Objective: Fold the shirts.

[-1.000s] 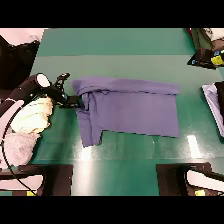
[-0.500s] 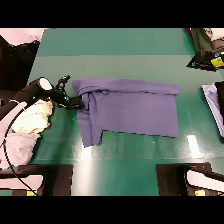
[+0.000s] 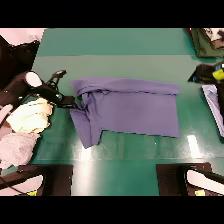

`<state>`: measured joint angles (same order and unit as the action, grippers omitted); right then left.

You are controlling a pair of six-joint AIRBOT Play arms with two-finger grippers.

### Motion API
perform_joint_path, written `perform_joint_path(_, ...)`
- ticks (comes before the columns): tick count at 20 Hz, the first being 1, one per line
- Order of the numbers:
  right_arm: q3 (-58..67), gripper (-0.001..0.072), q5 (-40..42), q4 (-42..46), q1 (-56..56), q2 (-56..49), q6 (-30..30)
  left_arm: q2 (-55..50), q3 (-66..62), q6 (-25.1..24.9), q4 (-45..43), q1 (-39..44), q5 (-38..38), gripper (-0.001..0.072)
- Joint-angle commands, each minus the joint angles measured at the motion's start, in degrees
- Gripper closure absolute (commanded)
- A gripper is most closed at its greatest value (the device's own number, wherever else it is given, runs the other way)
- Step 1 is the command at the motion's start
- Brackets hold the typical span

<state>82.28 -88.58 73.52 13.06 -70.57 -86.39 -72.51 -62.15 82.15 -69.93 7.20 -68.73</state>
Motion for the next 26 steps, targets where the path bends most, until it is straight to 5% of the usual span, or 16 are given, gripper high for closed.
perform_joint_path(1,-16.13,0.0306,0.28,0.15,3.87,6.49,0.57,8.26,-0.22,-0.04,-1.86,-0.04,-5.92,0.0678)
perform_joint_path(8,-47.84,0.0301,13.07,0.02,9.07,15.98,3.56,10.67,-0.15,-0.04,0.09,-0.04,-9.79,0.0678)
perform_joint_path(18,-51.08,0.0307,18.78,-0.57,8.9,11.3,3.61,10.67,-0.15,-0.04,0.94,-0.04,-10.47,0.0678)
perform_joint_path(21,-51.06,0.0694,19.56,-0.61,8.9,13.07,4.44,10.69,-0.17,-0.04,1.53,-0.04,-10.19,0.0678)
perform_joint_path(26,-43.08,0.0696,23.1,-12.07,8.94,22.88,5.57,14.62,-5.97,1.9,1.51,-0.04,-2.93,0.0679)
